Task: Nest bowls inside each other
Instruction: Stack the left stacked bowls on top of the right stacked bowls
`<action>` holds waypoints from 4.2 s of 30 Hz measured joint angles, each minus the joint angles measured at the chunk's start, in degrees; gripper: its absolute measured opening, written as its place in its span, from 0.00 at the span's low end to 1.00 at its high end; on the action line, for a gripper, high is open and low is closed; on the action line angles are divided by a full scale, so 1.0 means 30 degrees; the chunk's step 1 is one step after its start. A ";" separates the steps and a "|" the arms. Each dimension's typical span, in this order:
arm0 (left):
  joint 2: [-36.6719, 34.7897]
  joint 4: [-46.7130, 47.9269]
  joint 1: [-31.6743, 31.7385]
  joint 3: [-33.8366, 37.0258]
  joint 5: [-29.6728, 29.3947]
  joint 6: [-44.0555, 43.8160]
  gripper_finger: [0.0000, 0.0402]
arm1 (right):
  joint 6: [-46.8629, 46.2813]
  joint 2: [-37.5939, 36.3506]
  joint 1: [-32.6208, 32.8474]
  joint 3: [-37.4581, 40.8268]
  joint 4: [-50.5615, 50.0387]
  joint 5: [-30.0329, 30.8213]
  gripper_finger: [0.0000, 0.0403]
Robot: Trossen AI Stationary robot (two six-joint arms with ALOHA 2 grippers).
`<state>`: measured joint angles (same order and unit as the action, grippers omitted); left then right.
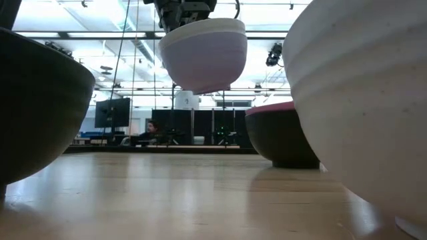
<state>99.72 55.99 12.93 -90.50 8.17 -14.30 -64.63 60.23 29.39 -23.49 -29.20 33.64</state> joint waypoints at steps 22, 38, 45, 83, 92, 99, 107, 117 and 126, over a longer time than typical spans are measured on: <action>0.0000 -0.0308 0.0241 -0.0015 0.0253 0.0288 0.08 | 0.6374 0.4097 -0.2866 0.1002 1.1735 -0.0911 0.00; 0.0000 0.0372 -0.0563 -0.0015 0.1722 -0.0011 0.08 | 1.0219 0.7111 -0.5931 -0.1135 1.3826 -0.3441 0.00; 0.0123 -0.0514 -0.1392 -0.0026 0.2430 -0.0089 0.08 | 1.0116 0.6611 -0.5872 -0.1135 1.3509 -0.3659 0.00; 0.6792 0.3601 -0.1361 -0.6921 0.2657 0.1991 0.08 | 0.9718 0.8770 -0.3823 -0.1680 1.6695 -0.5482 0.00; 0.7254 0.4436 -0.1369 -0.6936 0.2056 0.1898 0.08 | 1.1940 0.9420 -0.5081 -0.3687 1.4946 -0.6247 0.00; 0.7644 0.5382 -0.0939 -0.6921 0.1448 0.1985 0.08 | 1.1456 0.9010 -0.5145 -0.3236 1.3658 -0.6062 0.00; 0.8163 0.5453 -0.0442 -0.6929 0.1511 0.2172 0.08 | 1.1529 0.8764 -0.5013 -0.3269 1.3399 -0.5860 0.00; 0.8611 0.4478 0.0260 -0.6921 0.1965 0.3147 0.08 | 1.1520 0.8633 -0.4998 -0.3255 1.3023 -0.5725 0.00; 0.8619 0.4586 0.0606 -0.6914 0.3768 0.3151 0.09 | 1.1471 0.8633 -0.4998 -0.3255 1.2891 -0.5729 0.00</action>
<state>125.58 69.75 14.74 -111.24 19.47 -4.84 -30.22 86.13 14.39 -33.26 9.47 16.45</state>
